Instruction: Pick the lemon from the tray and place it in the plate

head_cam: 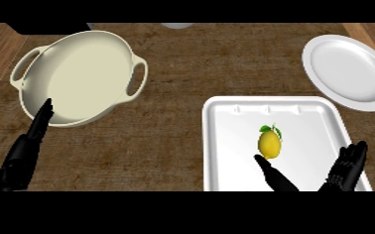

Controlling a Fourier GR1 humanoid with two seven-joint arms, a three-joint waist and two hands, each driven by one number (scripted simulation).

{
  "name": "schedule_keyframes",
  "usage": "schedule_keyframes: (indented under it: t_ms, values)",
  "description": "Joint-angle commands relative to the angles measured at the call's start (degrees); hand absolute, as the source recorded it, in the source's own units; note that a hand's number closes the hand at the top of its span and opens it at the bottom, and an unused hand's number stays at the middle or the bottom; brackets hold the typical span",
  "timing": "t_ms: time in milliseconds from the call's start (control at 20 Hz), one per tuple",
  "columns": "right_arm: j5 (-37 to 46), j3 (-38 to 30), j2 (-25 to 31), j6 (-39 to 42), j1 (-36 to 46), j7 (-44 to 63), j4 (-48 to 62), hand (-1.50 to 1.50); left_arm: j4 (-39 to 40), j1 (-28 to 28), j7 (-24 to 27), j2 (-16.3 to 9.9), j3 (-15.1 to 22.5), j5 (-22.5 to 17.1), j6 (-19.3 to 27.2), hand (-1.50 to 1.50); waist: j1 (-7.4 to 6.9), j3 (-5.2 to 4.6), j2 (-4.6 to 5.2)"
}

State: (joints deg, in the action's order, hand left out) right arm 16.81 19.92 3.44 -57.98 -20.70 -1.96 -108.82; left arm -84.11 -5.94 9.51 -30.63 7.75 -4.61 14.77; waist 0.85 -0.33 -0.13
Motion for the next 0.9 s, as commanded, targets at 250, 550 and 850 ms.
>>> schedule_keyframes:
  t_ms: [250,550,850]
  values:
    - [17.5,0.8,6.3,9.9,-10.8,29.4,-9.6,-1.5,0.4,1.1,0.3,0.7,0.4,1.1,-0.4,0.0,-1.35,-0.13,0.71]
    - [26.9,-0.6,7.5,25.9,-5.7,51.8,-17.7,-1.5,1.6,0.7,1.5,0.6,-0.2,1.1,-2.0,0.0,-1.77,0.0,0.57]
    - [25.1,-3.1,8.0,39.4,7.7,63.9,-12.1,-1.5,-2.6,0.6,-2.6,1.2,-0.4,1.3,-2.0,0.0,-1.86,0.29,0.22]
